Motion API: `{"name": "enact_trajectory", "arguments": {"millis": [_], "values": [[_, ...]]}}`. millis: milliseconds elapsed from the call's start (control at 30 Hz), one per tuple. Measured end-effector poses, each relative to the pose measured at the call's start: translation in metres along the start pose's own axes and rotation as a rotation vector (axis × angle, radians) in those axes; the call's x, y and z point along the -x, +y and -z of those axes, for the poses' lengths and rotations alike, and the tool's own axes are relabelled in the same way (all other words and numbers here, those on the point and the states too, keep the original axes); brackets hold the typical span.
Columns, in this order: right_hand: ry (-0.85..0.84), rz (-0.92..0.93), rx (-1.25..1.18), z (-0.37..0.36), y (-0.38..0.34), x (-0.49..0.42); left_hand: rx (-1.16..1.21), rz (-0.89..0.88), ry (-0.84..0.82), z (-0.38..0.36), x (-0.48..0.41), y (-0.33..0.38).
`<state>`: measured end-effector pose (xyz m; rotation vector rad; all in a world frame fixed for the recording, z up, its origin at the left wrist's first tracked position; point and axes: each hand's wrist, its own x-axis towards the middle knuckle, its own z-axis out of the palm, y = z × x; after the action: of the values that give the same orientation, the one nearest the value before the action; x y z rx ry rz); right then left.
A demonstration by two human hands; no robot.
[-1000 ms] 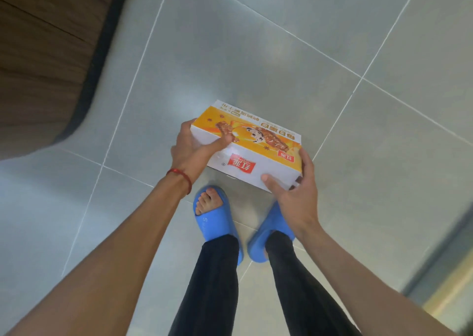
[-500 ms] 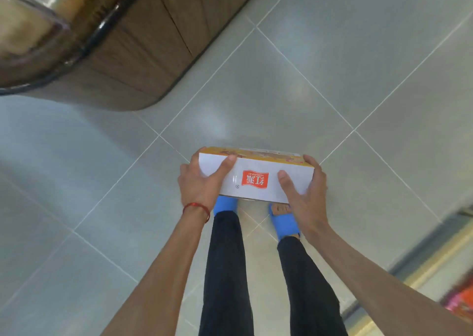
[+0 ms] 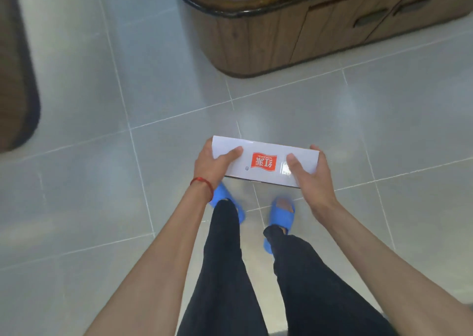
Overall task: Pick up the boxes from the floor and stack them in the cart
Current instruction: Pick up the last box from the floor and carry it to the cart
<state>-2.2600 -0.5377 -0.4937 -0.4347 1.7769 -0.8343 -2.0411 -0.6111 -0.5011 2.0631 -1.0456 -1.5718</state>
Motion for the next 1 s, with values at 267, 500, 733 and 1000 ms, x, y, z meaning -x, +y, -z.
{"name": "enact_trajectory", "arguments": {"millis": [267, 500, 733, 1000], "values": [[-0.235, 0.135, 0.192, -0.082, -0.036, 0.111, 0.211, 0.031, 0.265, 0.127, 0.124, -0.066], [-0.368, 0.276, 0.336, -0.207, -0.031, 0.209, 0.320, -0.033, 0.427, 0.257, 0.198, -0.149], [-0.496, 0.323, 0.400, -0.320, -0.022, 0.305, 0.318, -0.007, 0.579, 0.379, 0.265, -0.195], [-0.700, 0.339, 0.471, -0.452, -0.032, 0.380, 0.424, 0.060, 0.722, 0.496, 0.297, -0.232]]}}
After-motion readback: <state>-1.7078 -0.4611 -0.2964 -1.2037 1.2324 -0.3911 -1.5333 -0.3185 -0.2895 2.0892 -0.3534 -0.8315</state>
